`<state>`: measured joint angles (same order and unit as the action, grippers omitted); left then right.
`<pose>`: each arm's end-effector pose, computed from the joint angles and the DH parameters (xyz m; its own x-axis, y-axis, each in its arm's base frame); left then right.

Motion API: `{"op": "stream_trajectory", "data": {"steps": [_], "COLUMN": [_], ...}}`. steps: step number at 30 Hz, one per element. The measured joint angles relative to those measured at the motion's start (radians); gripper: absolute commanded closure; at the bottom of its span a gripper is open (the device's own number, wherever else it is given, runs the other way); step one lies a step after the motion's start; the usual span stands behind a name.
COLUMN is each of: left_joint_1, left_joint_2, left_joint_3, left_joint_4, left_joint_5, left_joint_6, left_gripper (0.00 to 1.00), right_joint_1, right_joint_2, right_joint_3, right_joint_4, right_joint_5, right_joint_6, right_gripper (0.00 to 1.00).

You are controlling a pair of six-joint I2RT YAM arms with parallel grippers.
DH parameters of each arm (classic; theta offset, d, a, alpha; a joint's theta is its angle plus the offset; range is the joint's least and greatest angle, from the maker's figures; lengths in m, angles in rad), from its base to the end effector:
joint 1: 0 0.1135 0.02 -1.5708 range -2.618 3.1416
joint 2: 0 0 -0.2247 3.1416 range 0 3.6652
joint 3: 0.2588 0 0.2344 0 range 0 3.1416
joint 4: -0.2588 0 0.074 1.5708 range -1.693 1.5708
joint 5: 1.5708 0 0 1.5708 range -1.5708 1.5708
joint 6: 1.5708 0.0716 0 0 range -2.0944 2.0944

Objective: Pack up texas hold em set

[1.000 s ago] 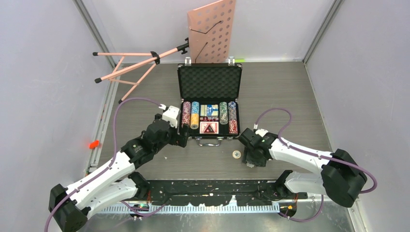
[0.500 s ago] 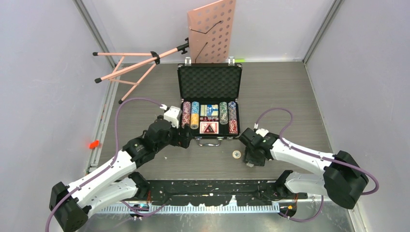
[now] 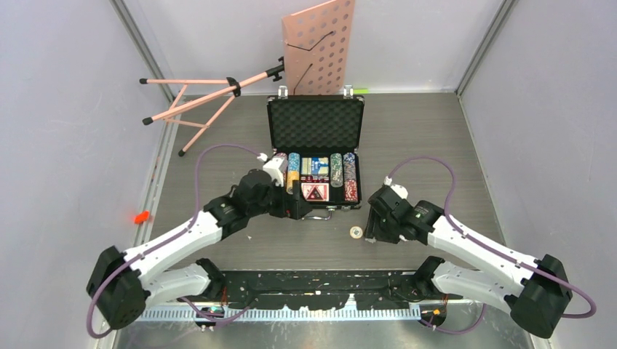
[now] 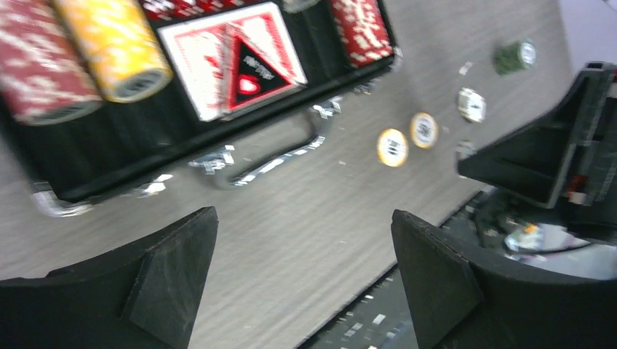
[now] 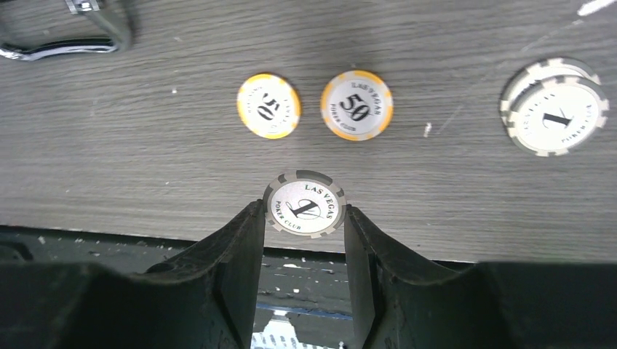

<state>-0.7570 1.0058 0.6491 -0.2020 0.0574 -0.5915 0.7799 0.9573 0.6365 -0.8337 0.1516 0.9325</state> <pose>0.1835 -0.1790 0.2033 -0.7219 -0.0838 -0.6869 0.3836 0.7777 -0.4981 0.1378 0.1211 0.1503 -0.9108 0.2157 -0.3519 0.1339 0.9609 0.2425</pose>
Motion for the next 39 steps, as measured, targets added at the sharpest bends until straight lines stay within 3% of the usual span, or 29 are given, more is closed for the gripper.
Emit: {"op": "stream_trajectory", "data": {"steps": [10,17,39], "left_joint_1": [0.0,0.0,0.0], "left_joint_2": [0.296,0.417,0.542], "left_joint_3": [0.182,0.259,0.322], "left_joint_4": [0.105,0.117,0.072], "left_joint_5": [0.341,0.491,0.592], "left_joint_6": [-0.169,-0.235,-0.293], "left_gripper": [0.22,0.28,0.49], "right_joint_1": [0.0,0.003,0.008], "right_joint_2": [-0.036,-0.033,-0.03], "right_joint_3": [0.011,0.012,0.03], "right_joint_4": [0.171,0.303,0.429], "right_joint_5": [-0.103,-0.181,-0.285], "right_joint_6": [-0.139,-0.23,-0.366], "right_gripper": [0.7,0.71,0.74]}}
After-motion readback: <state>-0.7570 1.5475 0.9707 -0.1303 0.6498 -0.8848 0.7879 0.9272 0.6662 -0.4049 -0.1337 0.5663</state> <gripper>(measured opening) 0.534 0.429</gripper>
